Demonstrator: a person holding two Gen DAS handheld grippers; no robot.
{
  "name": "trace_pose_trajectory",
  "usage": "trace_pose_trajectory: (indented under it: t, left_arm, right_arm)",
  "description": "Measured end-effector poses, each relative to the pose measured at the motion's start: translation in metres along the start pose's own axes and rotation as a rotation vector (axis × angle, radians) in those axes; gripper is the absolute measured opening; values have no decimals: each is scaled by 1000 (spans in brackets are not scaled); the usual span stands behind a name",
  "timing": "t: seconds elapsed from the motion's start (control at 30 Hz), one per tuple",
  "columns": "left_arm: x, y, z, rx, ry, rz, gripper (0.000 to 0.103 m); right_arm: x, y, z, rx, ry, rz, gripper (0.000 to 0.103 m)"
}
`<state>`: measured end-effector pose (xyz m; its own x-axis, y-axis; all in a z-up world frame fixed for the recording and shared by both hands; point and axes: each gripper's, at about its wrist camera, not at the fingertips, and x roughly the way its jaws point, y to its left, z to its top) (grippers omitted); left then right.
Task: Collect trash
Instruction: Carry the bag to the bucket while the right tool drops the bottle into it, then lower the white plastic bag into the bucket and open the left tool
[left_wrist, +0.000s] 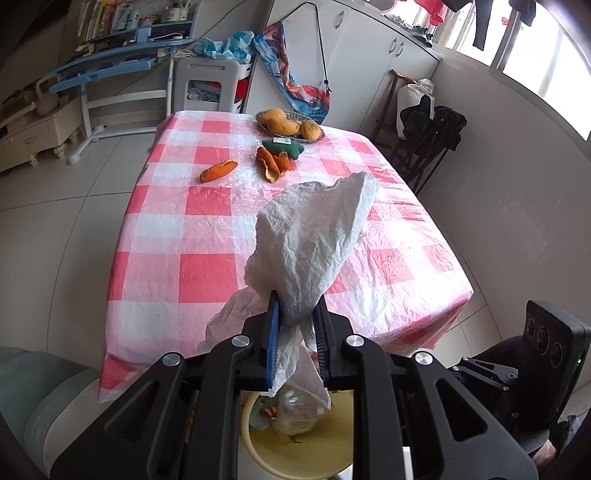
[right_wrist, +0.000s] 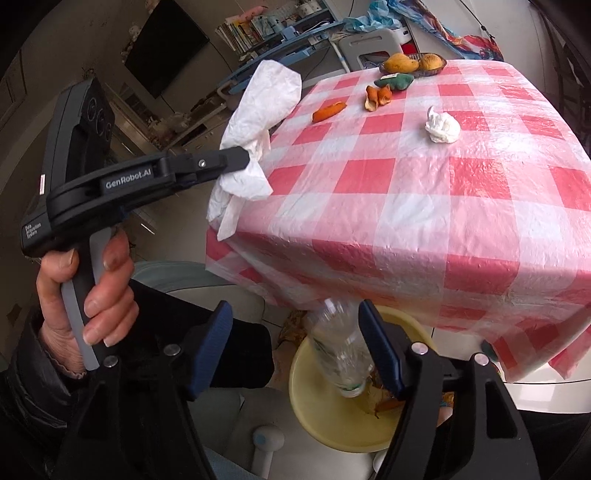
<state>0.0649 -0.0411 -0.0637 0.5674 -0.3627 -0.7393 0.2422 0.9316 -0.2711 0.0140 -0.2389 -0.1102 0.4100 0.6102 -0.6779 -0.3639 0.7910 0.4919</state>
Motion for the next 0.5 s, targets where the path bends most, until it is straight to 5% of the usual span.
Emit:
trace_pose_trajectory:
  t: [0.5]
  left_arm:
    - [5, -21, -36, 42, 59, -15, 17]
  right_arm:
    - [-30, -4, 3, 54, -176, -1, 79]
